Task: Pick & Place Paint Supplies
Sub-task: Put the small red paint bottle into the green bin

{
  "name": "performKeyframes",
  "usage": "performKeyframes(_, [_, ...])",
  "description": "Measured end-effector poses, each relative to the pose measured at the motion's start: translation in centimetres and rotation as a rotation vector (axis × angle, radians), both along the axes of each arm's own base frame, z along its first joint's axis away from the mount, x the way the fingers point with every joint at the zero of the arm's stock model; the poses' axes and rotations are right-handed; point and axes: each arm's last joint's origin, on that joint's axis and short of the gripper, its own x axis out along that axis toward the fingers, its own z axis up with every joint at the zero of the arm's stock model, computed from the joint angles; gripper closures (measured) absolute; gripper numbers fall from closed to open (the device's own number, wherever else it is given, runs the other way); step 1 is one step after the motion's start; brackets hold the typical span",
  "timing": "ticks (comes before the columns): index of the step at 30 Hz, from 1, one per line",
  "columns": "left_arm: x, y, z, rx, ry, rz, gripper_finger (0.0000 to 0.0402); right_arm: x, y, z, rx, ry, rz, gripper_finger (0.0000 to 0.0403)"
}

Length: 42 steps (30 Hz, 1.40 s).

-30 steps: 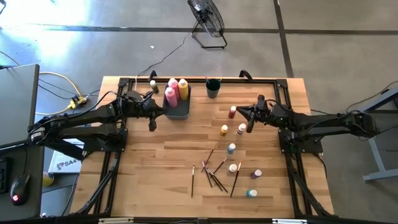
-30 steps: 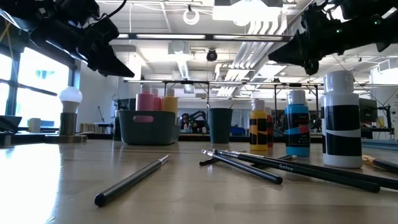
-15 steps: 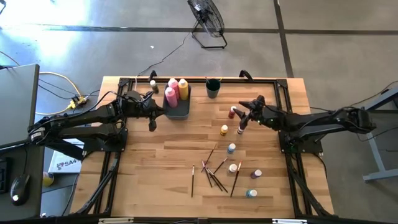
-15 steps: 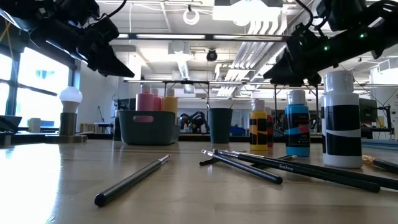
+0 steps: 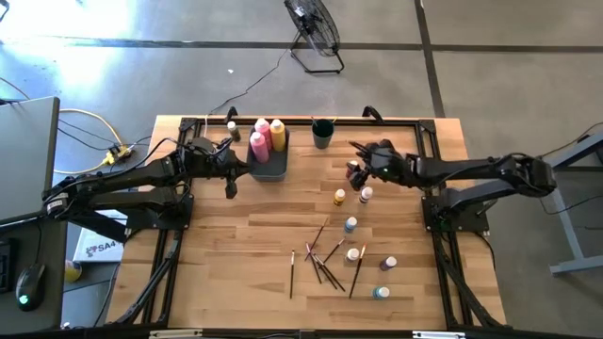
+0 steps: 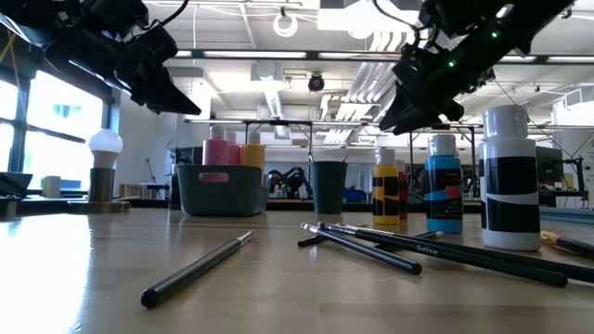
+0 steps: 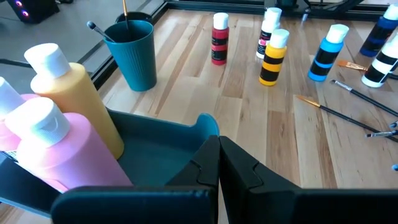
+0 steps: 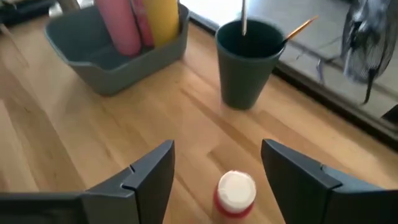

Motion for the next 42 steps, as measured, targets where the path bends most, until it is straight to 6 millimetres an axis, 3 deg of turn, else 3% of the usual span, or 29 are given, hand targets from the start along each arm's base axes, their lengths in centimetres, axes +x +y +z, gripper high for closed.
performKeyframes(9, [0.0, 0.0, 0.0, -0.001, 0.001, 0.0, 0.0402, 1.0, -2.2, -1.1, 0.209, 0.06, -0.052, 0.0171])
performKeyframes(17, [0.0, 0.0, 0.0, -0.002, 0.004, 0.0, 0.0402, 1.2, -3.4, -2.6, 0.238, 0.115, -0.095, 0.0171])
performKeyframes(42, [0.0, 0.0, 0.0, -0.001, 0.004, 0.002, 0.0402, 0.8, -3.2, -2.9, 0.282, 0.158, -0.062, 0.0171])
